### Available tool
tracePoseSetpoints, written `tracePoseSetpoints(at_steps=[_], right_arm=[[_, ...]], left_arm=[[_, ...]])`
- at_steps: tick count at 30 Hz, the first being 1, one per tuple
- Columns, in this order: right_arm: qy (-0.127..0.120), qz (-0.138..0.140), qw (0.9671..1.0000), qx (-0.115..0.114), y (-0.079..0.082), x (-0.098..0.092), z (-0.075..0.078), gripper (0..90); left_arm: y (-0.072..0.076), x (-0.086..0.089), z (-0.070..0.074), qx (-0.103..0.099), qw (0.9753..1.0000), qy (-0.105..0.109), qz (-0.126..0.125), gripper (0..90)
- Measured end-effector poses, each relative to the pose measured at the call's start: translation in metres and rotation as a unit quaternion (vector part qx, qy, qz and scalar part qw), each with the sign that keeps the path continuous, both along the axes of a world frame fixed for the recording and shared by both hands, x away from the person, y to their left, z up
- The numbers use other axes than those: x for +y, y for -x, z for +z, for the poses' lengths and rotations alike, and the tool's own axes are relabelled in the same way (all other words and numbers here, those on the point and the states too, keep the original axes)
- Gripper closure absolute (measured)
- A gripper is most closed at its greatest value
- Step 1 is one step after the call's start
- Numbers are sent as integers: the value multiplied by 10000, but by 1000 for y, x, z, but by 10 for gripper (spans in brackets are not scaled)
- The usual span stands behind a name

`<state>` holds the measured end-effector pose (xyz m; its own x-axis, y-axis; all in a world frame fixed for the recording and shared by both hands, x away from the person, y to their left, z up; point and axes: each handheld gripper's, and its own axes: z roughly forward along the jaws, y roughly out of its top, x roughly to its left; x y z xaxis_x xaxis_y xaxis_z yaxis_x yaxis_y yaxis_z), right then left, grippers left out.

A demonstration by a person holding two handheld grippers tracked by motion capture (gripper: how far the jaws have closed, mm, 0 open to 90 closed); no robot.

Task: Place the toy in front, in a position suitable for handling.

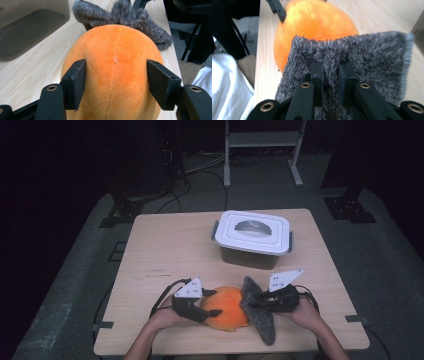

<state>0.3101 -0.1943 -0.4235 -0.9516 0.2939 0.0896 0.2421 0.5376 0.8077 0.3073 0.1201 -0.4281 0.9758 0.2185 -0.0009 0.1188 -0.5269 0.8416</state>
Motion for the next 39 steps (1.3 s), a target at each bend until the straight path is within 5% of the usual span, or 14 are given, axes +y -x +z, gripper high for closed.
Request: tracePoseSetpoints(at_steps=[4,10,14,20,27,30,34,36,39], right_arm=[[-413,82,9990,-124,2,7,12,763],[-241,229,9994,-49,4,17,4,763],[-209,211,9995,47,4,10,0,762],[96,71,9999,103,3,-4,-4,762],[-518,130,9981,-293,8,8,23,762],[-335,217,9988,-276,9,16,16,762],[-244,146,9993,-231,7,10,12,762],[-262,107,9994,-202,7,5,11,762],[-285,90,9989,-368,11,7,20,764]], left_arm=[[1,-4,2,1,10000,20,-51,320],[-4,1,7,281,9994,220,26,238],[-8,5,4,523,9983,162,198,188],[-1,2,5,217,9997,11,58,370],[7,-10,14,-163,9997,171,9,422],[6,-9,13,-116,9998,150,-3,373],[0,-8,10,175,9994,112,269,176],[0,-9,6,279,9993,123,215,193],[3,-10,8,37,9998,38,194,325]])
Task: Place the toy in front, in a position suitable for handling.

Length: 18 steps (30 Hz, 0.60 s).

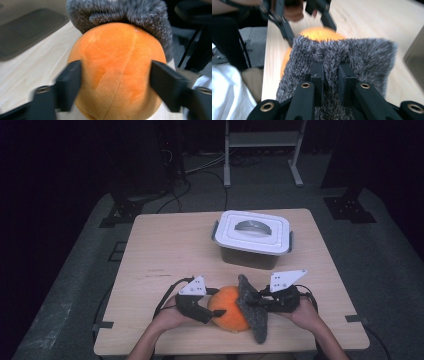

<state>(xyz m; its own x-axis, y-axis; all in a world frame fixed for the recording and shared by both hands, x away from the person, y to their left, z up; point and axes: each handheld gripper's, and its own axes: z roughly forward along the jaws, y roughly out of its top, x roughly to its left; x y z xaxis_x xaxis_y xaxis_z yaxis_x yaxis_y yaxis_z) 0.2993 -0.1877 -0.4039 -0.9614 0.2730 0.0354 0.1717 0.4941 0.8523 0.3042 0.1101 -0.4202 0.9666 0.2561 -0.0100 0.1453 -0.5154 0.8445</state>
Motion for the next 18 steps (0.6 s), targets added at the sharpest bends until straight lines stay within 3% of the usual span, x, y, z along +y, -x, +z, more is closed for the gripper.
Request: tracePoseSetpoints(at_steps=[2,5,11,15,18], right_arm=[[-192,23,9997,-126,2,3,8,765],[-130,91,9995,-263,5,12,12,764],[42,-89,9999,-67,-3,2,1,766],[-361,-85,9991,-215,1,2,13,766],[-212,19,9994,-290,4,11,14,764]], left_arm=[[2,-1,5,-163,9998,96,63,397],[6,-2,14,-482,9986,149,139,435],[3,3,16,-384,9987,303,175,458],[7,-2,16,-424,9986,325,-6,436],[7,-4,16,-390,9988,293,11,353]])
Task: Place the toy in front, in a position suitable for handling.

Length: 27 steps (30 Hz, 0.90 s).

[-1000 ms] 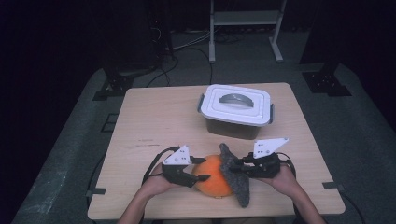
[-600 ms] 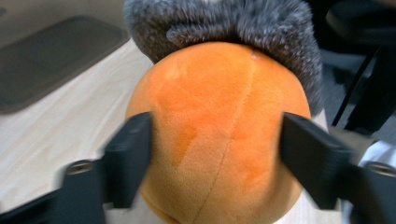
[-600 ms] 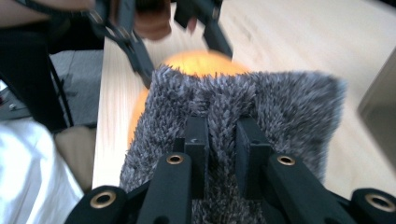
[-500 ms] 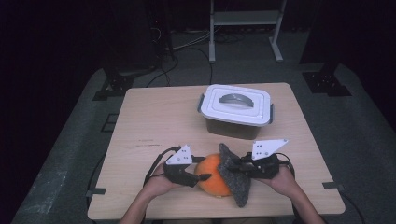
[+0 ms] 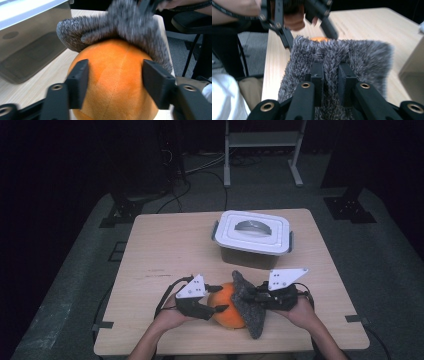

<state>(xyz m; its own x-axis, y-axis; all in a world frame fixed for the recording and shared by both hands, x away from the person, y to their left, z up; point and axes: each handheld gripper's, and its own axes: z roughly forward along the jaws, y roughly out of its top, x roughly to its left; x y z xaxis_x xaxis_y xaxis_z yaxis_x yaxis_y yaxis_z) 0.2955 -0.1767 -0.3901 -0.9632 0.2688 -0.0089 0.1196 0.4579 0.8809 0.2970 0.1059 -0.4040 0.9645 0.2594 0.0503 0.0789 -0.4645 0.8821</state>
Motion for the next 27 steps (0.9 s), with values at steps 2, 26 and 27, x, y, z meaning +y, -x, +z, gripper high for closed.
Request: tracePoseSetpoints(at_steps=[2,26,27], right_arm=[[47,13,10000,73,-1,1,-6,764],[-2,87,9998,159,0,-7,-2,762],[-11,75,9998,175,-1,-8,-2,762]], left_arm=[[-4,0,-2,145,9996,-22,230,244],[-5,-2,-4,353,9992,67,145,195],[-5,-2,-7,418,9990,100,79,228]])
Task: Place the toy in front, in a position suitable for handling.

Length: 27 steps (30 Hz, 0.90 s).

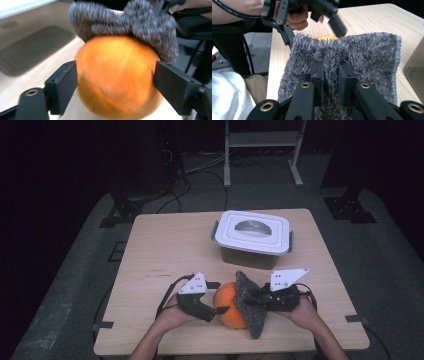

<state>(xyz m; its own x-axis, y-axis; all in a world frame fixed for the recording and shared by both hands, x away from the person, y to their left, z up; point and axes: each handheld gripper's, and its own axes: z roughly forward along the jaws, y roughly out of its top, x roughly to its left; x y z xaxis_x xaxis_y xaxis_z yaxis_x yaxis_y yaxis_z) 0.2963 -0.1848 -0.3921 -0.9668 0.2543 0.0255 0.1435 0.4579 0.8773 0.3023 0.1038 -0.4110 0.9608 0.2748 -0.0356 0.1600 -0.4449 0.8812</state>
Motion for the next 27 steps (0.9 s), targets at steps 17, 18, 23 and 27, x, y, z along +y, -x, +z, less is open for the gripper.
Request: tracePoseSetpoints(at_steps=[17,18,23,27], right_arm=[[189,-184,9991,-339,5,-2,7,763],[143,-188,9993,-280,4,-2,6,764],[133,13,9999,-83,5,4,2,762],[282,207,9990,-267,13,13,8,758]], left_arm=[[8,-5,4,-346,9993,-146,-90,395],[8,-6,5,-326,9993,-164,-89,384],[6,-8,6,-80,9999,-108,-80,263],[10,-9,4,-259,9994,-164,-183,349]])
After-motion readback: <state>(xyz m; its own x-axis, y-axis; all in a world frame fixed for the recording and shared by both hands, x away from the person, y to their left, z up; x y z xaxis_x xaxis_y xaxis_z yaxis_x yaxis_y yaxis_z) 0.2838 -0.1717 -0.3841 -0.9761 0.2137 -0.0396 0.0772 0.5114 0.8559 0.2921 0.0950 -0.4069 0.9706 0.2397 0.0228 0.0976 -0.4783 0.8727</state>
